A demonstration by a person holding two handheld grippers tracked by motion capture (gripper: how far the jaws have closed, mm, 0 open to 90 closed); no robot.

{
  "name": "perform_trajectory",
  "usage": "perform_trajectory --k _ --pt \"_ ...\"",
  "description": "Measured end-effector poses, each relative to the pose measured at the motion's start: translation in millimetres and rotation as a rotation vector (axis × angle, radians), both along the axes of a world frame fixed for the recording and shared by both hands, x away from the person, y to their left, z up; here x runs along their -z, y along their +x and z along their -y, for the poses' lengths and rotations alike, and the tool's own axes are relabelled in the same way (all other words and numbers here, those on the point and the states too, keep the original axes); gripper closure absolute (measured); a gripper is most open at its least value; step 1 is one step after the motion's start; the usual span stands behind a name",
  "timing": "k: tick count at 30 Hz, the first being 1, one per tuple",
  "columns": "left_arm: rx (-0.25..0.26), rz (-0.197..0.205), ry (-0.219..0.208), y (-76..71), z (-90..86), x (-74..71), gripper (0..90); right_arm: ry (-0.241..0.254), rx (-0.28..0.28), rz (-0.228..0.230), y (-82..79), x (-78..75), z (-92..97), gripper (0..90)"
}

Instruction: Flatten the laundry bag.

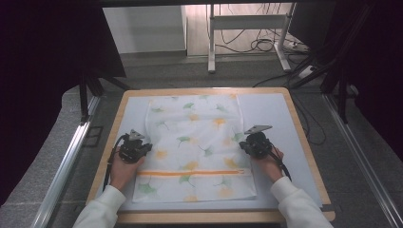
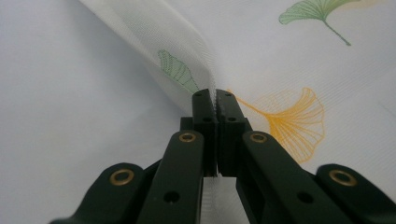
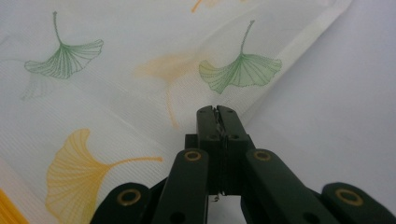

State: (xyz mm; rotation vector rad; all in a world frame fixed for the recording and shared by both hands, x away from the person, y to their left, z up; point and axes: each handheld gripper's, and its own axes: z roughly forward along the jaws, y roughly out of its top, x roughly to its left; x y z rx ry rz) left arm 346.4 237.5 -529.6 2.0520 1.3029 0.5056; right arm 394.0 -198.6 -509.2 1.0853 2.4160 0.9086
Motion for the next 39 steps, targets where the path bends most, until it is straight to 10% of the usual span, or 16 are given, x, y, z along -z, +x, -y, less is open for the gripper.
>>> perform_trajectory --k 13,23,39 --pt "-0.023 -0.004 0.004 -1.6 -5.3 1.4 81.6 0.017 -0.017 -0.012 -0.2 3.6 -1.3 87.0" --pt "-0.093 0.034 -0.005 -24.3 -9.3 -14.5 37.8 0.049 -0.002 0.031 -19.3 -9.7 17.3 43.1" --pt "0.16 0.068 -0.108 -58.0 59.6 -30.8 30.1 0.161 -0.054 0.01 -67.7 -20.5 36.8 38.5"
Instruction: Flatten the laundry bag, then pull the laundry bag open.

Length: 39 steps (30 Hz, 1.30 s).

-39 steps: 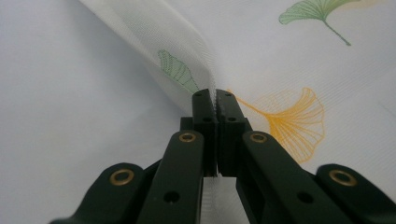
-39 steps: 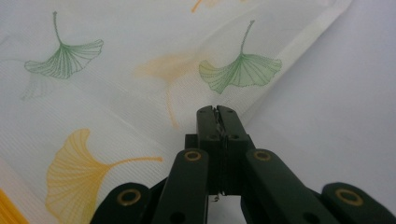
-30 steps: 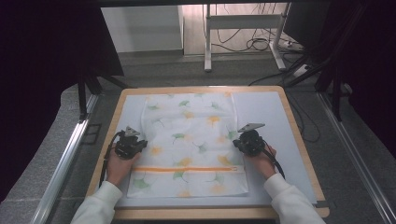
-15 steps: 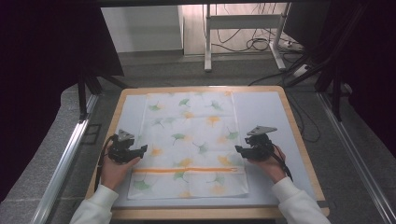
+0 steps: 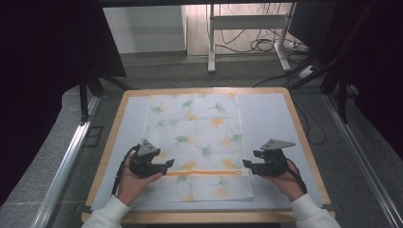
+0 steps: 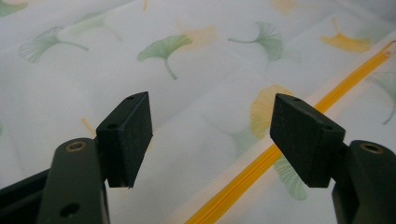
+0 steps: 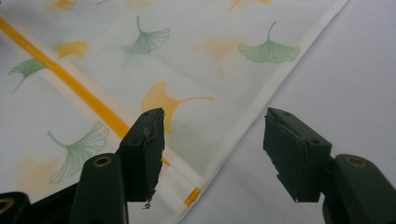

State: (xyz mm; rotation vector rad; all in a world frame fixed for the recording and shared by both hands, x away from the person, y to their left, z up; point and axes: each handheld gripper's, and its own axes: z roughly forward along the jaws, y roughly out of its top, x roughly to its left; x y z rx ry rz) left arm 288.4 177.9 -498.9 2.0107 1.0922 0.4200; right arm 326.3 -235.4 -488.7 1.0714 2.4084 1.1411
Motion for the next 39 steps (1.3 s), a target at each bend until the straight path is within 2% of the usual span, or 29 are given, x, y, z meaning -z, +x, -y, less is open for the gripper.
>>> perform_trajectory --k 1,2,8,12,15,16,17,19,21,24,28,29,33,35,36,38,39 --pt "0.0 0.0 0.0 0.0 0.0 0.0 29.8 0.0 0.0 0.0 0.0 0.0 0.0 38.5" --pt "0.009 0.007 -0.02 -0.6 3.1 0.0 30.0 0.001 -0.004 0.001 -4.8 -0.3 1.7 38.5" --pt "0.04 0.0 -0.022 -3.1 9.4 0.4 34.2 -0.001 -0.011 -0.015 -13.4 -0.1 2.5 38.6" --pt "0.049 -0.013 -0.002 -5.2 12.7 -0.5 34.9 -0.014 -0.007 -0.032 -11.8 2.8 -0.2 43.6" --pt "0.059 -0.024 0.001 -6.3 16.9 -1.8 36.0 -0.02 -0.021 -0.043 -11.6 3.5 -0.7 57.0" --pt "0.059 -0.024 0.001 -6.3 16.9 -1.8 36.5 -0.02 -0.021 -0.043 -11.6 3.5 -0.7 57.0" --pt "0.065 -0.023 0.001 -7.2 21.7 -3.5 37.0 -0.03 -0.013 -0.043 -11.9 2.5 -0.8 71.9" --pt "0.079 -0.024 0.002 -7.4 27.9 -4.9 37.2 -0.03 -0.007 -0.047 -11.8 2.0 -1.0 83.6" --pt "0.094 -0.027 0.0 -6.6 35.3 -5.9 37.3 -0.033 -0.015 -0.059 -11.6 2.3 -2.1 88.9" --pt "0.121 -0.032 0.001 -4.3 48.6 -7.4 37.4 -0.055 -0.03 -0.089 -12.2 4.7 -6.2 89.2" --pt "0.162 -0.04 0.008 -0.4 69.7 -8.9 37.3 -0.076 -0.041 -0.109 -13.3 8.9 -11.0 89.2" --pt "0.162 -0.04 0.008 -0.4 69.7 -8.9 37.0 -0.076 -0.041 -0.109 -13.3 8.9 -11.0 89.2" --pt "0.213 -0.055 0.009 5.8 101.3 -10.3 35.6 -0.112 -0.045 -0.132 -13.9 16.9 -15.4 89.2" --pt "0.233 -0.063 0.015 8.2 113.8 -11.8 36.0 -0.115 -0.042 -0.141 -13.8 18.5 -15.5 89.2" --pt "0.233 -0.063 0.015 8.2 113.8 -11.8 36.6 -0.115 -0.043 -0.143 -13.6 19.1 -15.1 89.2" --pt "0.262 -0.087 0.012 12.6 130.8 -12.4 37.0 -0.111 -0.042 -0.149 -13.2 20.0 -14.0 89.2" --pt "0.262 -0.087 0.012 12.6 130.8 -12.4 37.0 -0.111 -0.042 -0.149 -13.2 20.0 -14.0 89.2"
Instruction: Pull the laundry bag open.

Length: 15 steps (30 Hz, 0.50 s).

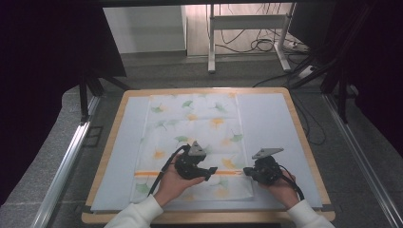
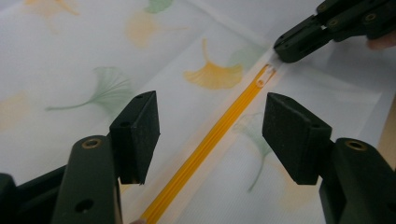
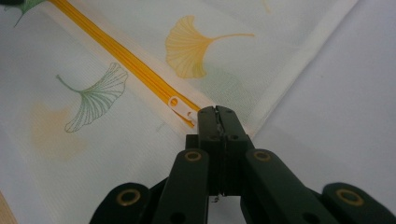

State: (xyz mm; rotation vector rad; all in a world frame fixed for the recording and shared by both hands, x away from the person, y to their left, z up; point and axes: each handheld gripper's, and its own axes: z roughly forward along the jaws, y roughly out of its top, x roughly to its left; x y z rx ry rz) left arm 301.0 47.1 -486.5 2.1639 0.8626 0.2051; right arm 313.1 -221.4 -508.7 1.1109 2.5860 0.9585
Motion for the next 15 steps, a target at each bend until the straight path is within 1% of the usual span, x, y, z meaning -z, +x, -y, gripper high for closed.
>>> perform_trajectory --k 1,2,3,4,5,6,7,8,9,10,11,13,14,15 --pt "0.011 -0.012 -0.007 2.2 7.5 0.7 37.0 0.002 0.002 -0.002 0.1 0.3 0.2 89.2" --pt "0.019 -0.025 -0.023 4.3 14.0 1.6 37.2 0.002 0.004 -0.001 0.2 0.4 0.1 89.2" --pt "0.019 -0.025 -0.023 4.3 14.0 1.6 37.5 0.002 0.004 -0.001 0.2 0.4 0.1 89.2" --pt "0.034 -0.045 -0.037 7.2 21.3 2.5 38.1 0.003 0.006 -0.001 1.0 0.4 -0.3 89.2" --pt "0.037 -0.058 -0.044 8.1 24.8 2.6 38.4 0.006 0.005 -0.001 1.7 0.3 -0.5 89.2" --pt "0.045 -0.067 -0.05 9.1 28.0 2.8 38.7 0.008 0.007 -0.002 2.9 0.3 -0.9 89.2" --pt "0.045 -0.067 -0.05 9.1 28.0 2.8 39.0 0.008 0.007 -0.002 2.9 0.3 -0.9 89.2" --pt "0.056 -0.087 -0.057 10.6 34.5 3.5 39.4 0.012 0.012 0.003 7.0 -0.2 -1.8 89.2" --pt "0.056 -0.087 -0.057 10.6 34.5 3.5 39.6 0.01 0.011 0.006 9.0 -0.4 -1.9 89.2" --pt "0.06 -0.098 -0.053 11.6 38.0 4.3 39.9 0.016 0.011 0.001 12.2 -0.2 -2.4 89.2" --pt "0.066 -0.121 -0.05 12.9 43.1 6.5 40.8 0.019 0.015 -0.001 14.5 0.3 -3.2 89.2" --pt "0.067 -0.128 -0.05 13.2 44.8 7.7 42.4 0.01 0.015 0.001 18.3 1.6 -4.1 89.2" --pt "0.069 -0.141 -0.039 13.4 49.2 9.6 44.1 0.007 0.021 -0.001 20.3 2.2 -4.0 89.2" --pt "0.069 -0.149 -0.037 13.5 51.2 10.4 45.2 0.006 0.024 -0.003 21.2 2.5 -3.6 89.2"
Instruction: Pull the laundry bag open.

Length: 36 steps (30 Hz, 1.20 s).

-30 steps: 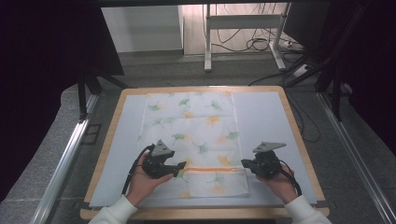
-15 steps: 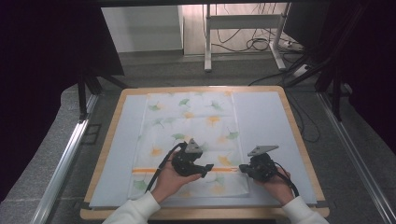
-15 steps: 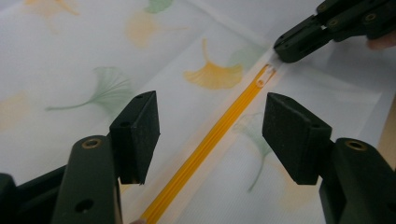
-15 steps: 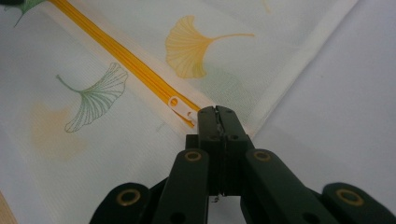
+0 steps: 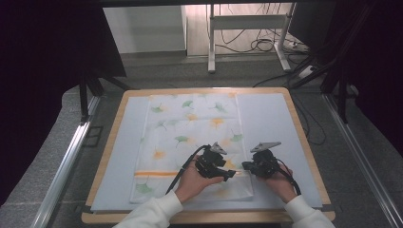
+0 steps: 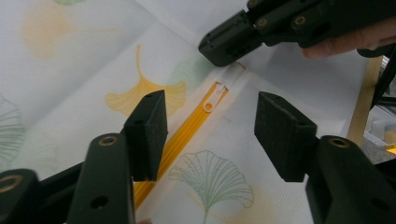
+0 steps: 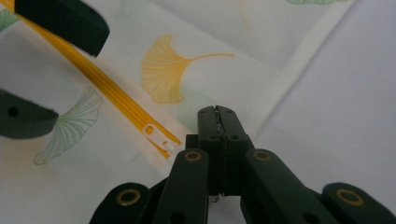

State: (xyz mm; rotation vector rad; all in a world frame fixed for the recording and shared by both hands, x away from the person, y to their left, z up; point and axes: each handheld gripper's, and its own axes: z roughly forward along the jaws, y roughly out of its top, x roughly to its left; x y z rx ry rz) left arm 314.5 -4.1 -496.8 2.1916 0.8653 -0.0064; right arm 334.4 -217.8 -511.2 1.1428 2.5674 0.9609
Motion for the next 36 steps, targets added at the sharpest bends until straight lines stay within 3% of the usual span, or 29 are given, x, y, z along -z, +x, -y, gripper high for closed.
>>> perform_trajectory --k 4,10,14,17,22,27,36 --pt "0.004 -0.018 0.005 1.4 6.1 2.6 47.9 -0.007 0.008 -0.003 2.9 1.8 3.2 89.2" --pt "-0.001 -0.097 -0.006 8.1 17.6 9.3 50.6 0.0 -0.004 0.003 5.3 4.3 5.0 89.2" --pt "-0.008 -0.118 0.01 9.0 21.4 12.9 51.1 -0.003 -0.014 0.015 5.5 4.9 5.1 89.2" --pt "-0.019 -0.136 -0.004 10.1 21.2 15.0 51.5 -0.003 -0.019 0.02 5.0 5.2 5.4 89.2" --pt "-0.024 -0.144 0.009 10.8 26.2 20.0 51.8 -0.003 -0.02 0.02 5.1 5.3 5.7 89.2" --pt "-0.044 -0.158 -0.006 13.7 27.0 21.7 52.9 0.002 -0.018 0.021 5.2 5.7 6.6 89.3" --pt "-0.056 -0.15 0.009 13.3 29.0 21.4 58.5 0.018 -0.015 0.01 6.3 6.1 8.1 89.3"
